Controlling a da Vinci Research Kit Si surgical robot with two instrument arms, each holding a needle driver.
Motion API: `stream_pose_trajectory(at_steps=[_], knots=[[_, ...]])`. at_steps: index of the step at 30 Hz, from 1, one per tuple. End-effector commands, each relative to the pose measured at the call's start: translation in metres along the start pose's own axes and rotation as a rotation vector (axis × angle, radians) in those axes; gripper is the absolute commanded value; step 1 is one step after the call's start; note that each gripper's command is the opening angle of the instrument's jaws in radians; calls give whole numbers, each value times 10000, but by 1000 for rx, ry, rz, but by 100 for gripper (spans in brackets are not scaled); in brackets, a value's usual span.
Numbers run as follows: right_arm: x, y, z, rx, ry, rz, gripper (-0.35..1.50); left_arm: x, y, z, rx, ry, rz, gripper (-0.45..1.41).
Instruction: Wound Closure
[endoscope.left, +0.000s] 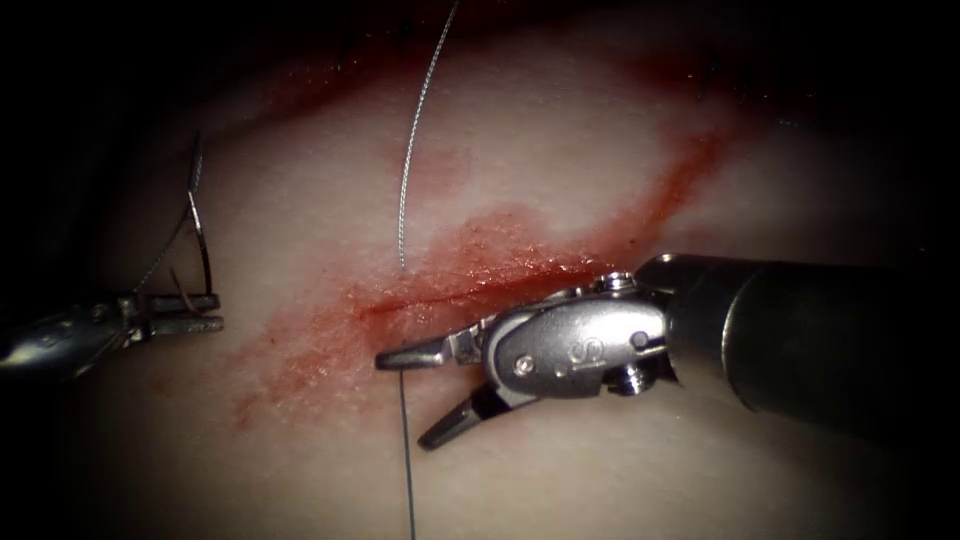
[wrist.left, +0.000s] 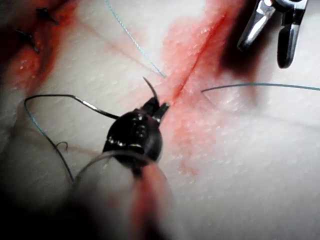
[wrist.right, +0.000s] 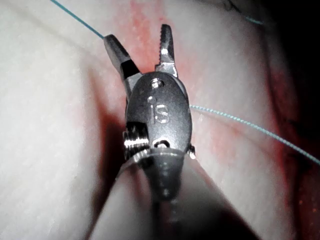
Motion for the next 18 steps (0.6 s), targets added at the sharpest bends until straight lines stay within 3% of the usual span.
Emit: stream_pose_trajectory(at_steps=[1, 4, 8, 11, 18], knots=[[-14, 2, 12, 1, 1, -6, 96, -3, 1, 9, -1, 1, 0, -45], [-67, -2, 40, 17, -19, -33, 99, -3, 1, 9, -3, -2, 0, -45], [-92, -6, 51, 16, -39, -26, 94, -3, 1, 9, -3, -2, 0, -45], [-104, -15, 54, 44, -30, -37, -35, -3, 1, 9, -3, -2, 0, -45], [-86, -22, 46, 70, -13, -18, -35, -3, 1, 9, -3, -2, 0, -45]])
